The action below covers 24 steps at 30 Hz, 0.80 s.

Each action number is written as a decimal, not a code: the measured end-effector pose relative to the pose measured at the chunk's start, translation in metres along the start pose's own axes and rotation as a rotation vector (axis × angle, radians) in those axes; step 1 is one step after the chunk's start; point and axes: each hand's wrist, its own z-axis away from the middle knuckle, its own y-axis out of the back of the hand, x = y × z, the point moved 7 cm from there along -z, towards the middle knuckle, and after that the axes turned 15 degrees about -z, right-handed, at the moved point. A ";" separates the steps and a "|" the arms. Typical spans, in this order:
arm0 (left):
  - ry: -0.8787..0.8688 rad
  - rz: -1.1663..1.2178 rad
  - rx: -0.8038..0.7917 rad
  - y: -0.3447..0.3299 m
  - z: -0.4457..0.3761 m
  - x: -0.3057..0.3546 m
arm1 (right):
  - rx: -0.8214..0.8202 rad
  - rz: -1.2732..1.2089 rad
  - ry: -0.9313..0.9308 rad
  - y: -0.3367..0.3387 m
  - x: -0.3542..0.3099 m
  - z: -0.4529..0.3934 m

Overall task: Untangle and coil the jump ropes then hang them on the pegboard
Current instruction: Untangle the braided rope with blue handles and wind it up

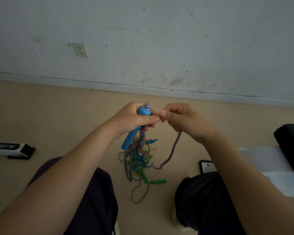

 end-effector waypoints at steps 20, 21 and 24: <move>0.064 -0.007 0.161 0.005 0.011 -0.016 | 0.012 0.050 -0.003 -0.004 0.006 -0.005; 0.074 -0.009 0.163 0.005 0.011 -0.018 | 0.033 -0.025 0.040 -0.001 0.002 -0.005; 0.112 -0.019 0.159 0.001 0.009 -0.024 | 0.059 -0.253 0.114 0.005 -0.001 -0.005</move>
